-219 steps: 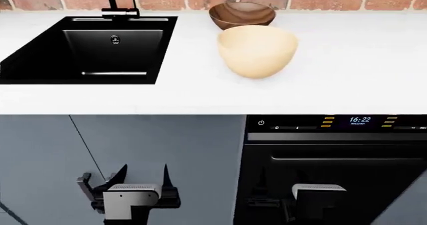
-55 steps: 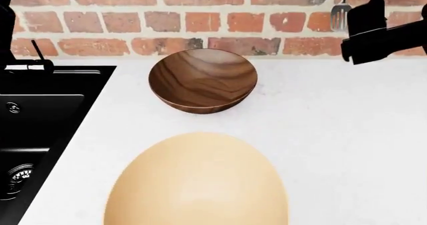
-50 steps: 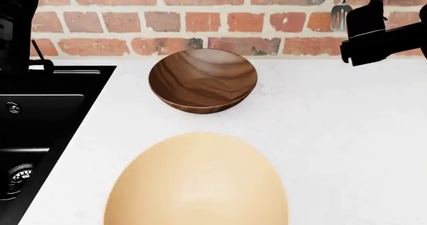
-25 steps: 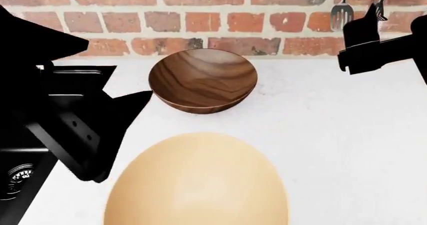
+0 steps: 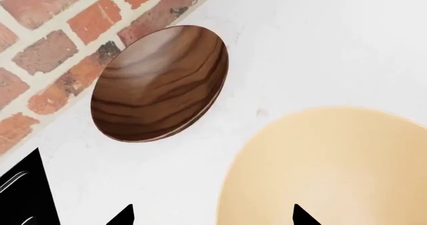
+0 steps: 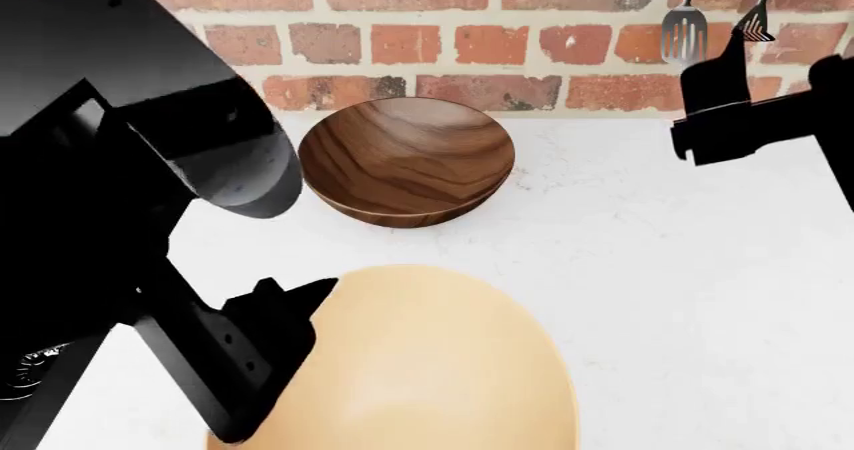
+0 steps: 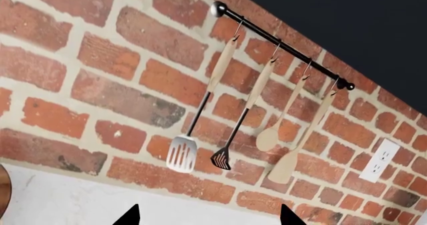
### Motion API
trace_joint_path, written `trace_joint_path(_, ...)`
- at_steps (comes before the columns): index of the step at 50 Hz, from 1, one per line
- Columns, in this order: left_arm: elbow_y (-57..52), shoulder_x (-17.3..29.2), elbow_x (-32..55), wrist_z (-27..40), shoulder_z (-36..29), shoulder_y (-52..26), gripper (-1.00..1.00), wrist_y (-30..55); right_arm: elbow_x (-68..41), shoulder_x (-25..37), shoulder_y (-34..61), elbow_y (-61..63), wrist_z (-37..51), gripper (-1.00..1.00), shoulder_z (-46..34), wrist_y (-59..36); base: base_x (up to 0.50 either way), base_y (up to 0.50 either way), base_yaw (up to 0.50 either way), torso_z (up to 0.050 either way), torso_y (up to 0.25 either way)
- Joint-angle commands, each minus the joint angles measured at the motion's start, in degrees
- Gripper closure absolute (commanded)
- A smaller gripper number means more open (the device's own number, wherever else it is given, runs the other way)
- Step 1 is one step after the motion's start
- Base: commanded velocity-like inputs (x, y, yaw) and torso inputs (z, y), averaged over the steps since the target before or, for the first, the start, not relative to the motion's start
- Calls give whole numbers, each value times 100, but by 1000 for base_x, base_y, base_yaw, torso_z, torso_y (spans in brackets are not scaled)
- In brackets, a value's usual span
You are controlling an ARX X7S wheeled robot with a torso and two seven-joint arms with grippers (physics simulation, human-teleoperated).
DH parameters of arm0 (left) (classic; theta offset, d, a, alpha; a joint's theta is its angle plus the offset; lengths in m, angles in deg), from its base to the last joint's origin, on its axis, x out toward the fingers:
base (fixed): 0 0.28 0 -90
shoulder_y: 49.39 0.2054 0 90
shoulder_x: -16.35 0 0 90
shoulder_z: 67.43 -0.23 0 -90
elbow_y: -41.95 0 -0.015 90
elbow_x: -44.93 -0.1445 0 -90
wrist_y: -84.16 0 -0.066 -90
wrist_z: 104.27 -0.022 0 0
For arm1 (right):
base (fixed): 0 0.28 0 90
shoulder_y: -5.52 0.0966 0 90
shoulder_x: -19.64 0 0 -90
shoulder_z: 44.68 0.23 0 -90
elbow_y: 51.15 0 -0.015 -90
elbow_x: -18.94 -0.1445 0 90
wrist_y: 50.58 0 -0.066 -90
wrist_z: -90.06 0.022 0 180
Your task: Stack the bowls in the sink.
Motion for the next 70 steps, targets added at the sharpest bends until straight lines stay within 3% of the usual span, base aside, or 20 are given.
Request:
trace_joint_path(1, 5, -100, -186, -4, -132, 249, -100, -9, 76, 68, -126, 62, -48, -100, -25, 101, 0, 0, 0, 0, 0)
trace_joint_path(30, -81, -202, -627, -19, -605, 931, -100, 92, 248, 118, -321, 108, -121, -100, -156, 199, 0, 0, 0, 0, 0)
trace_joint_path(70, -198, -95, -1922, -807, -402, 2336, -100, -47, 440, 91, -425, 118, -236, -100, -284, 264, 0, 0, 0, 0, 0)
